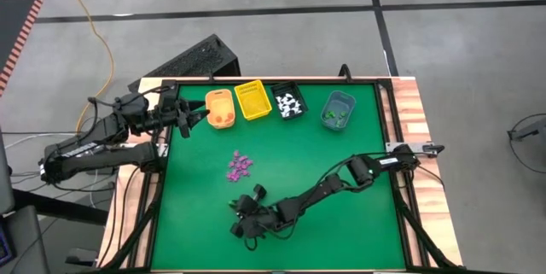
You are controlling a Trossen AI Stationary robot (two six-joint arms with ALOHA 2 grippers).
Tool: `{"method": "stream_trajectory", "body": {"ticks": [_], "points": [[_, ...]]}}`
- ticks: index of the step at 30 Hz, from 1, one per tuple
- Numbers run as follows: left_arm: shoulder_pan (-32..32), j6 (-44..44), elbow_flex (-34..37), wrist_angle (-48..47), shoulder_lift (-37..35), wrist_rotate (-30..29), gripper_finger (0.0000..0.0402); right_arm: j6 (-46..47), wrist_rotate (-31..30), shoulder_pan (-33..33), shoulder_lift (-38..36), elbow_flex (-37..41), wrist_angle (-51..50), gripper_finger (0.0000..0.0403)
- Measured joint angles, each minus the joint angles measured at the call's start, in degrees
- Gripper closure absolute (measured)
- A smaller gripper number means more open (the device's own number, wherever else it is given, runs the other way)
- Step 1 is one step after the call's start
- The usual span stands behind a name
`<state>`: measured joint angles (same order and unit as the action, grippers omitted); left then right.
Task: Sort Halloween decoration
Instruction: Put the green skeleton toy into the blue bin
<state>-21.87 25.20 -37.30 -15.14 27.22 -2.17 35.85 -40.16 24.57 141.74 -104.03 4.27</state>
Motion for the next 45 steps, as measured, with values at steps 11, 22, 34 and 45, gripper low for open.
{"method": "stream_trajectory", "body": {"ticks": [11,22,34,45], "points": [[0.00,0.95,0.00,0.02,-0.02,0.02,0.0170,-3.85,1.20,-2.65,-0.88,-1.90,-0.33,0.0378],[0.00,1.12,0.00,0.04,0.00,-0.43,0.0170,-14.19,3.78,-7.04,-6.68,-1.17,-2.59,0.0378],[0.00,1.55,0.00,0.07,0.00,-1.64,0.0170,-22.48,16.53,-14.50,-10.42,0.72,-3.22,0.0378],[0.02,2.04,0.00,0.04,-0.02,-3.91,0.0170,-28.05,28.97,-22.01,-11.48,0.79,-6.29,0.0378]]}}
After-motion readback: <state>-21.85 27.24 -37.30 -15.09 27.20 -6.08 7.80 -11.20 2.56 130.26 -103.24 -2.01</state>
